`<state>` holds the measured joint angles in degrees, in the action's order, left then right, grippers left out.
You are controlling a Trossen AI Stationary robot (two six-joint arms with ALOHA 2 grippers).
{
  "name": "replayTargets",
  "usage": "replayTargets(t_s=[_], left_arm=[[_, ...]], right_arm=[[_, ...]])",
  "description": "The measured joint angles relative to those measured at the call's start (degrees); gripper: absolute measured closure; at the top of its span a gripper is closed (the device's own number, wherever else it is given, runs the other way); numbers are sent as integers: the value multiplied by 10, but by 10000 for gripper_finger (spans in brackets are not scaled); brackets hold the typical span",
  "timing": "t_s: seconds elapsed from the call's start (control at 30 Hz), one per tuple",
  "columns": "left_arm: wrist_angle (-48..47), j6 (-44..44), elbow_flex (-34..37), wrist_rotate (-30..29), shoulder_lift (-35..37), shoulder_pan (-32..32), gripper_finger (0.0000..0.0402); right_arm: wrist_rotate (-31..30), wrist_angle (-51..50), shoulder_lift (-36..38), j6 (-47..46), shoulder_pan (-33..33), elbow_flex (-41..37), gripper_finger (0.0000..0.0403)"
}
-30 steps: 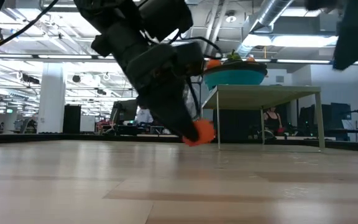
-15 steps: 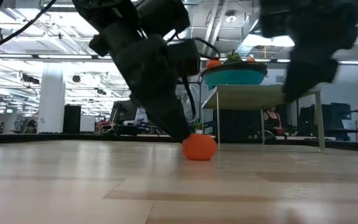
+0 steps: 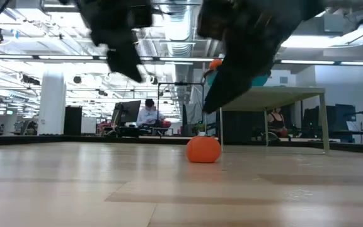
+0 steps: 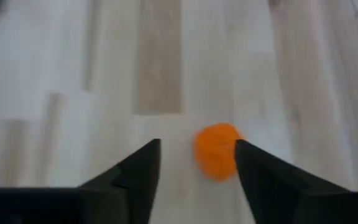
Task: Pick & Place Fruit
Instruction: Put the orange tangerine into the blue strainer bowl on the shelf
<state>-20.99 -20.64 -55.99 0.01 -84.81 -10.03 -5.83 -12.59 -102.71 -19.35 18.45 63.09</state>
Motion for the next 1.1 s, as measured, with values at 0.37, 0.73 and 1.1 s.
replayTargets(t_s=[0.37,0.73,1.1], left_arm=[[3,-150,167,-61,220,-6,194],[12,-223,253,-75,322,-12,212],[19,-234,259,-73,325,-13,226]], right_arm=[[33,-67,-104,131,-36,95,122],[41,-126,-128,154,-35,124,129],[41,-124,-128,148,-36,124,237]])
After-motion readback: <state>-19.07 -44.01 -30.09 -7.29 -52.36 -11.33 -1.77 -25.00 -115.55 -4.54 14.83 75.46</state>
